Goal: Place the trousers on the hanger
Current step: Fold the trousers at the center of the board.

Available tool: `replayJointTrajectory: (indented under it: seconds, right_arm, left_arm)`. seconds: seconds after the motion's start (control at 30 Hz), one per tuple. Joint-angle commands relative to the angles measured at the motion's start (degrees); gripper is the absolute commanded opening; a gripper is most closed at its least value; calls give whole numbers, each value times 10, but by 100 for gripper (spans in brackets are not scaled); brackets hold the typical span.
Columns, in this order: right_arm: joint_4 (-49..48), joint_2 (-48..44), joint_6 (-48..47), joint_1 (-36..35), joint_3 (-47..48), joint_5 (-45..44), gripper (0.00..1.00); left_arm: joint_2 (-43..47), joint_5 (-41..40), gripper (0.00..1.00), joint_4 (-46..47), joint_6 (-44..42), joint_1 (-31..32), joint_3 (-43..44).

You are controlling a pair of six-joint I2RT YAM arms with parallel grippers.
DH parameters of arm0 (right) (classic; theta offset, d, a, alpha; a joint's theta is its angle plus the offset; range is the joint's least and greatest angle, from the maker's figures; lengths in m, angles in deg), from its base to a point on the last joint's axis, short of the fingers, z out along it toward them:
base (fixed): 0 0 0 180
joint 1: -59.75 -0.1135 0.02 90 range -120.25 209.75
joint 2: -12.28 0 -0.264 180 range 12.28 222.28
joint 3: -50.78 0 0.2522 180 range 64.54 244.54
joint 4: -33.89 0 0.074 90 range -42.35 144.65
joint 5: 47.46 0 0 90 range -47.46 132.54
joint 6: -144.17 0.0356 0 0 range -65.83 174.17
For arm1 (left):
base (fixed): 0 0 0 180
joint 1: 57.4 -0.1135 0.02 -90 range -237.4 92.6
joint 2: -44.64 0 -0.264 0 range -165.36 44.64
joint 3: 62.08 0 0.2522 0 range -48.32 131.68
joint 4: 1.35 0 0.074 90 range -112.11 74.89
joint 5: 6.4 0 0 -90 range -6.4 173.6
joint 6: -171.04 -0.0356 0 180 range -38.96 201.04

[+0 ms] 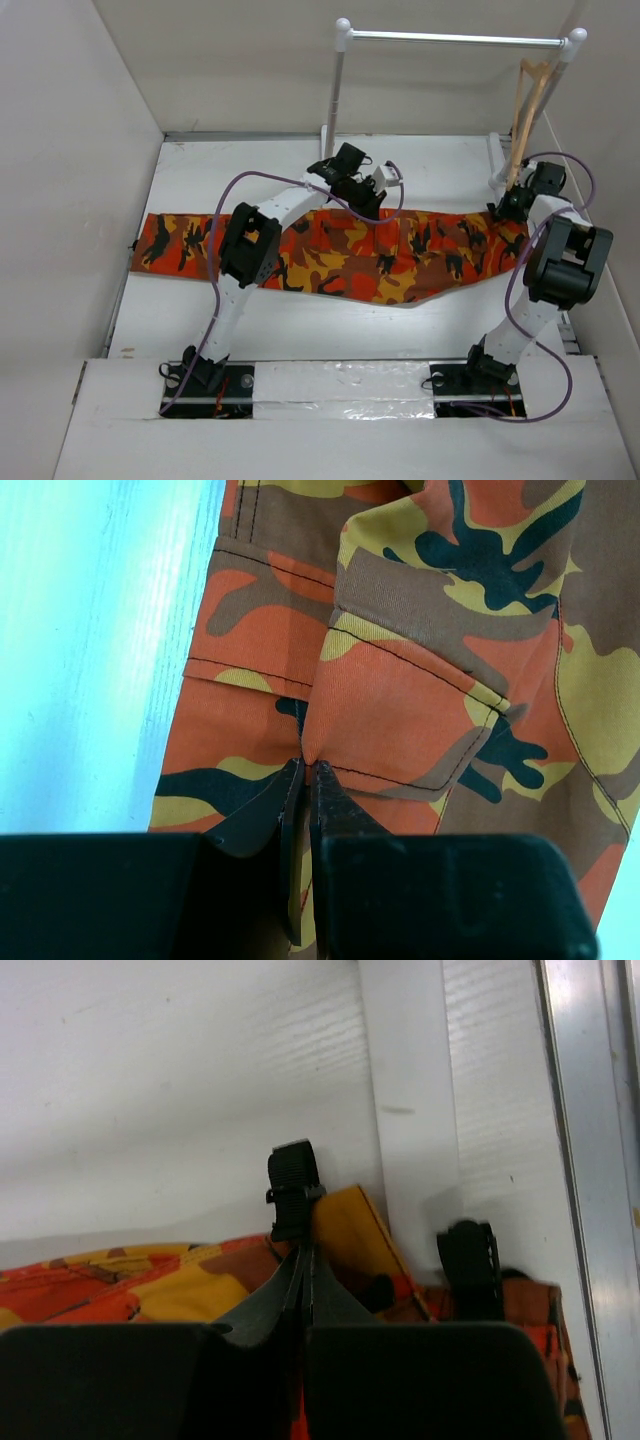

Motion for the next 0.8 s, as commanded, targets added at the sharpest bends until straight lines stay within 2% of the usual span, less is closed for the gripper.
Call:
replayJointTrajectory:
  seconds: [0.0,0.27,0.47,0.77]
  right_arm:
    - [-78,-84,33,16,-36,5,0]
    - [-211,-173,105,80,-137,36,0]
    - [-238,-187,129,99,-157,37,0]
    - [-269,-205,148,104,-168,11,0]
  left_arm:
    - [52,9,0,4,-13,2,25]
    - [69,-44,0,9,-3,-3,22]
    - [79,-105,0,49,25,-3,0]
    - [114,-147,0,101,41,-3,-36]
